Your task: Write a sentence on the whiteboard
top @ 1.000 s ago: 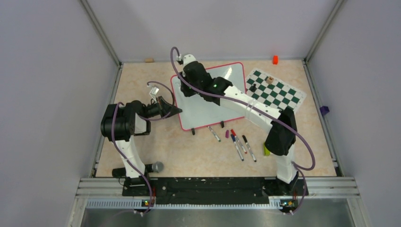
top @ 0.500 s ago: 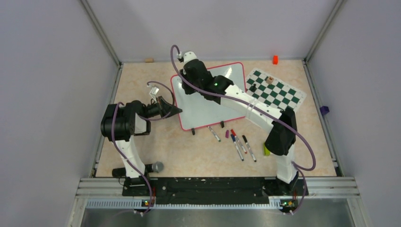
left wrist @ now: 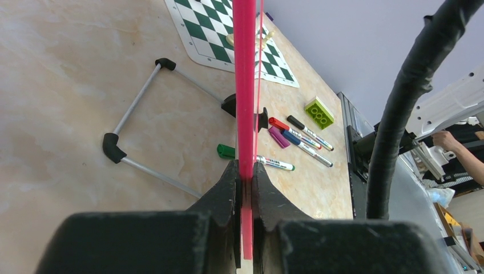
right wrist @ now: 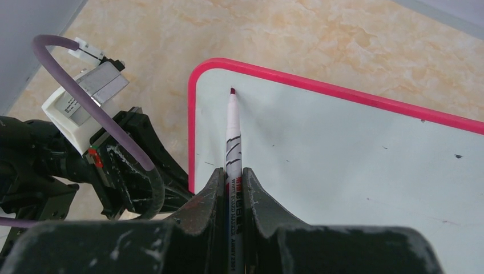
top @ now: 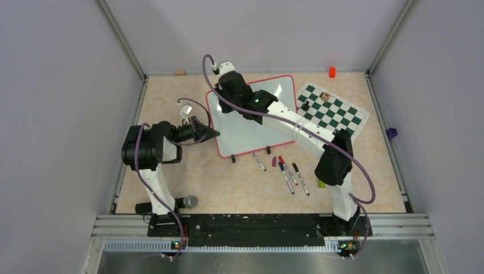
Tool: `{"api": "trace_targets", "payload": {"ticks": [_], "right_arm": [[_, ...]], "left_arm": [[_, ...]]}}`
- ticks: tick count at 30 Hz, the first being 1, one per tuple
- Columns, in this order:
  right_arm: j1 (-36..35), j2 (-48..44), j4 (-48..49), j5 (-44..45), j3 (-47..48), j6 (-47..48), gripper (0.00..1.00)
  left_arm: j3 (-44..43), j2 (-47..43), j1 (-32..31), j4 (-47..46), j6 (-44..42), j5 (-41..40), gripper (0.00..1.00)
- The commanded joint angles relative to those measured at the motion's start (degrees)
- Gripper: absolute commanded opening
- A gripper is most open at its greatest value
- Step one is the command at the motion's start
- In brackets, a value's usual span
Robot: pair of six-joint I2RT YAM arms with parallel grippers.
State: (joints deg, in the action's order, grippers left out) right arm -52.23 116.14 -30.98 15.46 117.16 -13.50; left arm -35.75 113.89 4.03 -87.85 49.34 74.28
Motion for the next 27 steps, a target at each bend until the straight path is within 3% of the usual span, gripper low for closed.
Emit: {"api": "trace_targets", "payload": {"ticks": [1,27], "right_arm": [[-0.1,0.6,-0.3,1.5,3.3,0.3,0.0],[-0.1,3.4,-3.1,-2.2,5.5,0.5,0.0]], "left_arm": [[-0.9,-0.9,-0.9,-4.8,-1.7,2.3,0.0],[-0.8,-1.2,-1.0,-4.8,-1.9,2.6,0.0]]}}
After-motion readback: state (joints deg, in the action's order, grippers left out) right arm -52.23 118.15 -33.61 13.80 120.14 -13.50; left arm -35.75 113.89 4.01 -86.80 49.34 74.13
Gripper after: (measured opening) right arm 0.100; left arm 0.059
